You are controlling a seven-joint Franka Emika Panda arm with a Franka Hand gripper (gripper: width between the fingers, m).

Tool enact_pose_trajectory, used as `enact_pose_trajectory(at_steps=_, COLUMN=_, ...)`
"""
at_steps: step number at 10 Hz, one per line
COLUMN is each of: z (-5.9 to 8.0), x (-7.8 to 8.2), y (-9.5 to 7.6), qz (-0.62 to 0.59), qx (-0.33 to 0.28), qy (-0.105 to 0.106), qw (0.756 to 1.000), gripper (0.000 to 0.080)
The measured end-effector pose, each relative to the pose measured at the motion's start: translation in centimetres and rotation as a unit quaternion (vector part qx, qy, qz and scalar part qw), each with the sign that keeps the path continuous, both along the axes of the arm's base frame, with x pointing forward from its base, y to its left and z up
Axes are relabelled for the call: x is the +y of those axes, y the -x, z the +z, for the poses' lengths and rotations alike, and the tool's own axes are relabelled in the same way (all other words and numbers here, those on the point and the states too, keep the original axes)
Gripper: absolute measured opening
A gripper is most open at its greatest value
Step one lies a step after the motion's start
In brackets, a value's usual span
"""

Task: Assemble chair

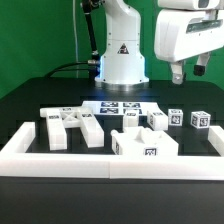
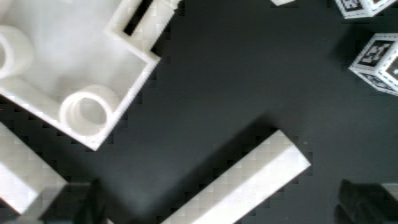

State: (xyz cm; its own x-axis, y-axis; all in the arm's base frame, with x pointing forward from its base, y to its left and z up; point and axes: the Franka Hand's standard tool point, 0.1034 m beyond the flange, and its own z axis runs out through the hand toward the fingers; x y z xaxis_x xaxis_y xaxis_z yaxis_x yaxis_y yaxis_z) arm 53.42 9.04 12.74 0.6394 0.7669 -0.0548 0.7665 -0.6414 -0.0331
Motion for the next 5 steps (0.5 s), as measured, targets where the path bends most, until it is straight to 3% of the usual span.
enact_pose_trajectory(at_steps=5, z=-0.11, x=-0.01, y=0.09, qz=-0.004, qx=0.002, qy=0.000, qw=1.000, gripper=0.0649)
